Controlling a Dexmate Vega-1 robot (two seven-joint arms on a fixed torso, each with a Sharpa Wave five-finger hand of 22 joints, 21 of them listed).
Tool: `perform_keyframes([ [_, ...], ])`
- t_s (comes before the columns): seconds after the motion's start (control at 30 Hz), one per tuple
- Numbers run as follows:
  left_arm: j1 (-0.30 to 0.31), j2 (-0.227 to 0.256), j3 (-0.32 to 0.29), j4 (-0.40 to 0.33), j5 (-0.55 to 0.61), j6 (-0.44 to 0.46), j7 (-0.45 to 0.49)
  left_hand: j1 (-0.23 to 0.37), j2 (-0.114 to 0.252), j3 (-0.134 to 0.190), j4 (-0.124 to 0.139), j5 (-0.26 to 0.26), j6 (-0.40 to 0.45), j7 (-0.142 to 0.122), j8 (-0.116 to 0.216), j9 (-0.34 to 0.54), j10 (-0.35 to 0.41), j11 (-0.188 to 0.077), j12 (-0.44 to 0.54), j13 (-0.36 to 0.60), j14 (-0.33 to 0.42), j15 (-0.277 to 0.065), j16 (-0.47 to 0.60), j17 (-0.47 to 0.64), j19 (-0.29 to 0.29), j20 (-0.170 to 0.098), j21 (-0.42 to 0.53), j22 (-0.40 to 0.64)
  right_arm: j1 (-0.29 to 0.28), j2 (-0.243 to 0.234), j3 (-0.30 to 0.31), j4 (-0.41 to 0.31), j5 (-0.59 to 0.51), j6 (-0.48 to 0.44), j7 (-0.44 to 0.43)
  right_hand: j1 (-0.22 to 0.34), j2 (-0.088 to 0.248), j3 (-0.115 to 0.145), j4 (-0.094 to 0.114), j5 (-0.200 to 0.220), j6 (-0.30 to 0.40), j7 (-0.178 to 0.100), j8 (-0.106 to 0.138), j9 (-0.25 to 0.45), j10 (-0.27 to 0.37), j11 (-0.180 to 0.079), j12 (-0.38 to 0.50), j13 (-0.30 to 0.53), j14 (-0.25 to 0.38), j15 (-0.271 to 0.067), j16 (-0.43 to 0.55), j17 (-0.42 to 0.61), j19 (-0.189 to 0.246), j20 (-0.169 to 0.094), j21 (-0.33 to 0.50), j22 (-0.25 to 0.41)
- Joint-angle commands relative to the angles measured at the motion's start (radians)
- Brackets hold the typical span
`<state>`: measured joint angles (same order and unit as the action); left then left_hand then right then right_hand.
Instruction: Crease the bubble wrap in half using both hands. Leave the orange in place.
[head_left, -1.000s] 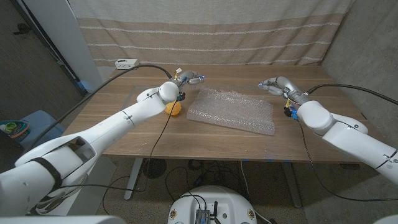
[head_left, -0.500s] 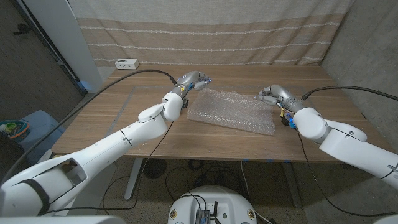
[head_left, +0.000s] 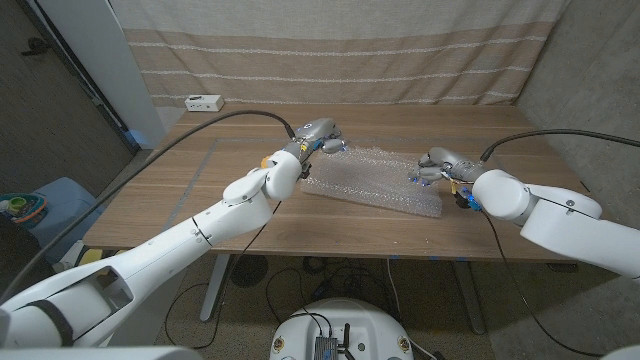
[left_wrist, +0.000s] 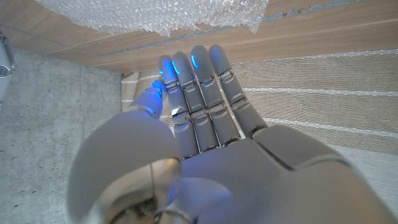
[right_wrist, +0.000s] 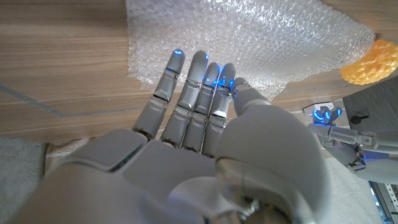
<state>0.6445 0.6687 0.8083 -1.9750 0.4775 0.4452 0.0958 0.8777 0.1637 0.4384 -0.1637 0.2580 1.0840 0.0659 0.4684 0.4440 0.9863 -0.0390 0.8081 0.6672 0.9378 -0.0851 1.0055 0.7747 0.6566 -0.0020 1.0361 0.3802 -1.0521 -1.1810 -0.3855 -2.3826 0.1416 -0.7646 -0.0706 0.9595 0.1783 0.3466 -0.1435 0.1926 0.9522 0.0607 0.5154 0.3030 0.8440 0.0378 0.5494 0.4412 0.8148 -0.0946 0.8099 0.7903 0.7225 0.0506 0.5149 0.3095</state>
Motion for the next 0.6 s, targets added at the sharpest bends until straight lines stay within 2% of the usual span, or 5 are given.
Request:
perform_keyframes([
  [0.03,-0.082,-0.018,0.041,-0.054,0.01,0.145,-0.314,0.026,0.01,0.006,0.007,0.017,0.023,-0.004,0.06,0.071,0.024,-0.002,0.069,0.101,0.058,-0.013,0.042,0.033,0.03,-0.015,0.076,0.028,0.229,-0.028,-0.16,0.006,0.002,-0.065,0.25,0.021,-0.003,-0.002,-0.005,0.004,0.021,0.002,0.027,0.025,0.024,0.005,0.035,0.032,0.023,-0.008,0.038,0.041,0.012,0.006,0.035,0.026],
  [0.2,-0.148,-0.026,0.059,-0.028,-0.058,0.163,-0.449,0.027,0.01,0.009,0.01,0.028,0.014,0.007,0.101,0.128,0.009,0.007,0.109,0.183,0.068,-0.008,0.047,0.039,0.024,-0.018,0.122,0.039,0.275,-0.01,-0.191,0.046,0.006,-0.004,0.315,0.028,0.002,-0.001,-0.004,0.008,0.019,0.007,0.04,0.042,0.022,0.009,0.052,0.054,0.02,-0.007,0.044,0.049,0.014,0.006,0.058,0.043],
  [0.3,-0.197,-0.029,0.078,-0.008,-0.101,0.164,-0.529,0.03,0.011,0.01,0.01,0.032,0.017,0.015,0.118,0.149,0.005,0.011,0.119,0.206,0.07,-0.006,0.045,0.032,0.022,-0.02,0.139,0.038,0.326,0.008,-0.23,0.068,-0.015,-0.002,0.373,0.029,0.003,0.0,-0.003,0.009,0.014,0.006,0.042,0.048,0.016,0.009,0.055,0.061,0.014,-0.006,0.04,0.046,0.013,0.005,0.065,0.049],
  [0.33,-0.227,-0.039,0.088,0.01,-0.128,0.177,-0.582,0.03,0.01,0.009,0.01,0.032,0.022,0.019,0.127,0.159,0.011,0.013,0.113,0.196,0.07,-0.004,0.044,0.028,0.021,-0.018,0.147,0.037,0.363,0.025,-0.264,0.079,-0.043,-0.02,0.405,0.028,0.005,0.0,0.0,0.009,0.012,0.008,0.045,0.051,0.009,0.008,0.056,0.065,0.008,-0.005,0.035,0.042,0.012,0.005,0.07,0.052],
  [0.6,-0.336,-0.057,0.165,0.067,-0.17,0.251,-0.698,0.025,0.019,0.028,0.02,0.047,0.005,0.029,0.14,0.182,0.002,0.019,0.102,0.197,0.071,0.009,0.028,0.018,0.006,-0.006,0.182,0.03,0.47,0.071,-0.353,0.142,-0.093,-0.031,0.538,0.024,0.009,0.003,0.009,0.012,-0.003,0.01,0.054,0.068,-0.012,0.01,0.066,0.086,-0.005,-0.004,0.016,0.024,-0.009,0.007,0.084,0.066],
])
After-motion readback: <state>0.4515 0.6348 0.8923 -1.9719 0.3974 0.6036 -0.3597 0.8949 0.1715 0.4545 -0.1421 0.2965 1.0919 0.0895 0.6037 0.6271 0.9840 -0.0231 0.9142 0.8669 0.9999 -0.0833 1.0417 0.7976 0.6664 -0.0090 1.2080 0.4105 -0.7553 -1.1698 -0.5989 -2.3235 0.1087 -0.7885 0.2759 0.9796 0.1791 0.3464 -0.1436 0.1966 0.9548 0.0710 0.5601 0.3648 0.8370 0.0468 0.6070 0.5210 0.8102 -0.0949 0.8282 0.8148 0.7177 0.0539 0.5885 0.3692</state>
